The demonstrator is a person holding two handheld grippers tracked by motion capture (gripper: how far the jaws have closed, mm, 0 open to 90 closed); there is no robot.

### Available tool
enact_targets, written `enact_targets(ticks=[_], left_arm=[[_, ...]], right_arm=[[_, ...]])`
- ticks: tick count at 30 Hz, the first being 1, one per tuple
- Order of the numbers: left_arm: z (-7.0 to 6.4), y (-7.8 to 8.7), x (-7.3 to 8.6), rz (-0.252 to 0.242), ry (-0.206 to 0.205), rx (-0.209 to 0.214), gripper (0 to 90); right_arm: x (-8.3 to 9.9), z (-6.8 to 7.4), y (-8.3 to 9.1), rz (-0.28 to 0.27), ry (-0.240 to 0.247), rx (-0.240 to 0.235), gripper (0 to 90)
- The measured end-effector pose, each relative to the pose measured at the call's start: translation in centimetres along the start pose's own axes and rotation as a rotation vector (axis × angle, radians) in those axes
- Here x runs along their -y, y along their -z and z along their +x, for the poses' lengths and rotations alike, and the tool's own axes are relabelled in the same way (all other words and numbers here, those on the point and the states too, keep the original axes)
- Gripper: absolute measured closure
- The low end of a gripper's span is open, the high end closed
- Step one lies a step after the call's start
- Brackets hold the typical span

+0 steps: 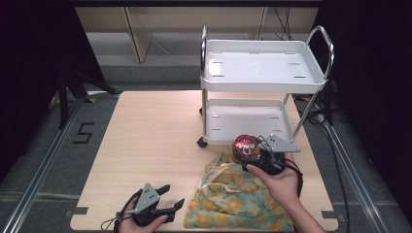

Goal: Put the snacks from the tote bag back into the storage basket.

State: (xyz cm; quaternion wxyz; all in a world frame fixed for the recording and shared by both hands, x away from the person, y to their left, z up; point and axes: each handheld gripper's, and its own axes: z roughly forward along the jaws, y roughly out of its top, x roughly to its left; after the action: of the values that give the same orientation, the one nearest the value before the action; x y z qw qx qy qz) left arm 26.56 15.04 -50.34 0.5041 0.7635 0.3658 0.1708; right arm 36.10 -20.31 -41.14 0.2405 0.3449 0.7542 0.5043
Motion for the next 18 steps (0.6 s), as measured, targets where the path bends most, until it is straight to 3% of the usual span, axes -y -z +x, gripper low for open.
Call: enact_targets(ticks=[4,5,14,16,17,18], left_arm=[[-0.02,0.01,-0.02,0.003,-0.001,-0.002,30.2],[-0.01,-0.01,-0.01,0.000,0.000,0.000,30.2],[0.00,0.01,0.00,-0.001,-0.001,0.000,30.2],[-0.01,0.02,0.00,-0.002,0.001,-0.001,30.2],[-0.13,0.01,0.05,-0.004,0.026,-0.005,30.2],[-0.13,0.01,0.05,-0.004,0.026,-0.005,30.2]], right_arm=[[-0.01,-0.22,-0.36,-0.008,0.010,-0.009,26.7],[0.00,-0.06,-0.28,-0.004,-0.009,0.011,26.7],[-0.30,-0.31,-0.45,-0.008,-0.007,-0.004,26.8],[-0.34,-0.30,-0.47,-0.005,-0.025,-0.005,26.7],[-0.43,-0.47,-0.53,-0.012,0.007,0.005,26.7],[-0.43,-0.47,-0.53,-0.012,0.007,0.005,26.7]])
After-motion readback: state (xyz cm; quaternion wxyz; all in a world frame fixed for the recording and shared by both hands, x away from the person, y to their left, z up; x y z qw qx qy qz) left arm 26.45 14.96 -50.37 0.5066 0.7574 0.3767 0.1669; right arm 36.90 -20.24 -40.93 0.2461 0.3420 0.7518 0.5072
